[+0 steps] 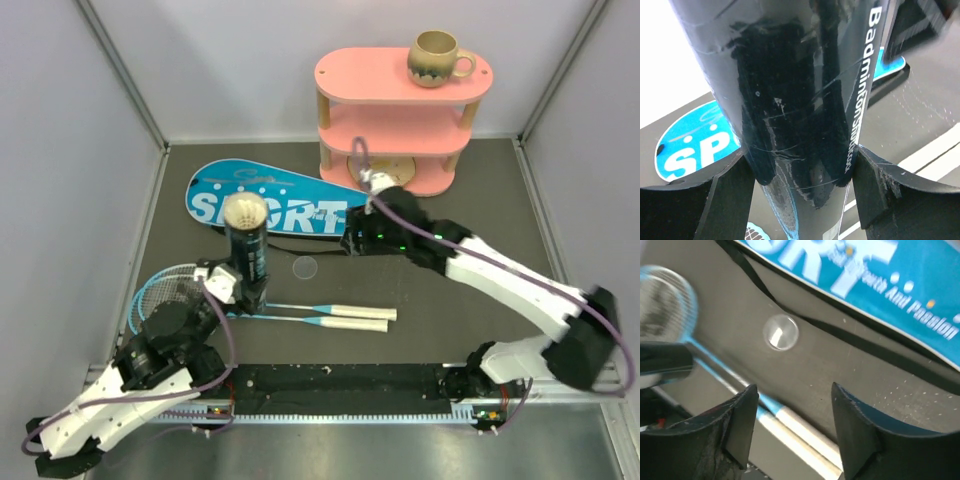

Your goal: Pack up the badminton gear

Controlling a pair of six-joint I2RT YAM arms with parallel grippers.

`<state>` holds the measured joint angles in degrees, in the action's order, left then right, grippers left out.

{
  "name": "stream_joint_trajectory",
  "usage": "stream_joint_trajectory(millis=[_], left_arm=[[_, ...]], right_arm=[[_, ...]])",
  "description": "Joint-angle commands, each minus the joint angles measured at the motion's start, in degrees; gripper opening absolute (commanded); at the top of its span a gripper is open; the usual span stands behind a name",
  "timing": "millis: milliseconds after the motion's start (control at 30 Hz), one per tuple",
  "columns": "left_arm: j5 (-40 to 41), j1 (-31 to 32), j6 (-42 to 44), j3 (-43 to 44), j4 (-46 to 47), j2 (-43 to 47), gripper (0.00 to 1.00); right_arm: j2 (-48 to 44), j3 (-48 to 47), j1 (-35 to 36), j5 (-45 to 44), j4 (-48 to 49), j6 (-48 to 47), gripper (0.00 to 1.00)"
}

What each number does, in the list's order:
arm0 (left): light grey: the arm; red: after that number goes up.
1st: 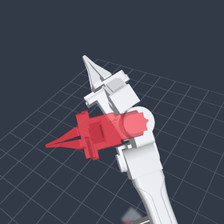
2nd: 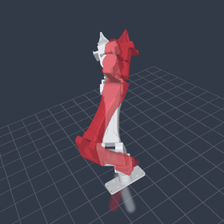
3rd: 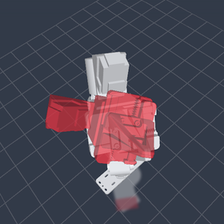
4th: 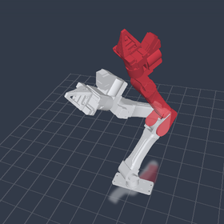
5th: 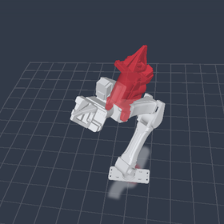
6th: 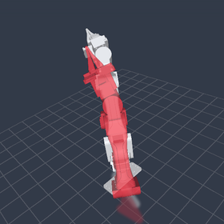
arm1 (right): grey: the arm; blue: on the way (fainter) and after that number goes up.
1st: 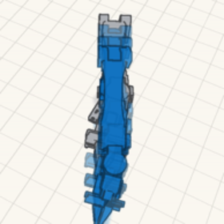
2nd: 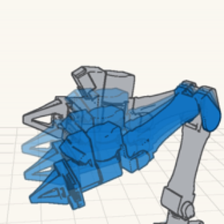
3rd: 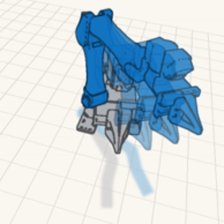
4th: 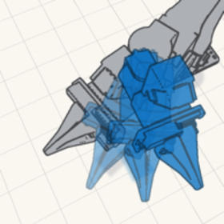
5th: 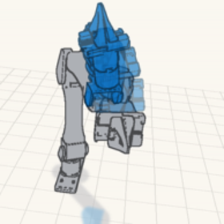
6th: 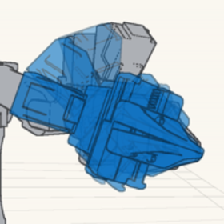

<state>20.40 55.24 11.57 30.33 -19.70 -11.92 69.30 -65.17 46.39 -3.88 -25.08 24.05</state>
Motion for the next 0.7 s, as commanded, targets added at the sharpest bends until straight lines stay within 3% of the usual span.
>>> stream_joint_trajectory(millis=[0, 100, 267, 433, 667], left_arm=[[3.86, 0.22, -1.2, 1.14, 8.7, 7.16, 0.0], [1.75, 0.22, -1.03, -0.35, 10.64, 11.04, 0.0], [1.13, 0.22, -1.38, 0.08, 10.39, 11.04, 0.0], [1.39, 0.22, -1.73, 0.35, 10.12, 11.04, 0.0], [0.69, 0.22, -1.82, 0.35, 10.3, 13.42, 0.0]], right_arm=[[12.15, -4.51, 2.98, -2.26, 2.49, -4.18, 0.56], [22.7, -10.13, 5.02, -1.67, 2.14, -5.6, 0.54], [37.8, -20.15, 7.39, 3.7, 1.35, -4.89, 0.41], [45.65, -26.14, 9.24, 6.78, 0.56, -5.95, 0.38], [50.76, -28.0, 10.74, 4.06, -0.58, -6.39, 0.36]])
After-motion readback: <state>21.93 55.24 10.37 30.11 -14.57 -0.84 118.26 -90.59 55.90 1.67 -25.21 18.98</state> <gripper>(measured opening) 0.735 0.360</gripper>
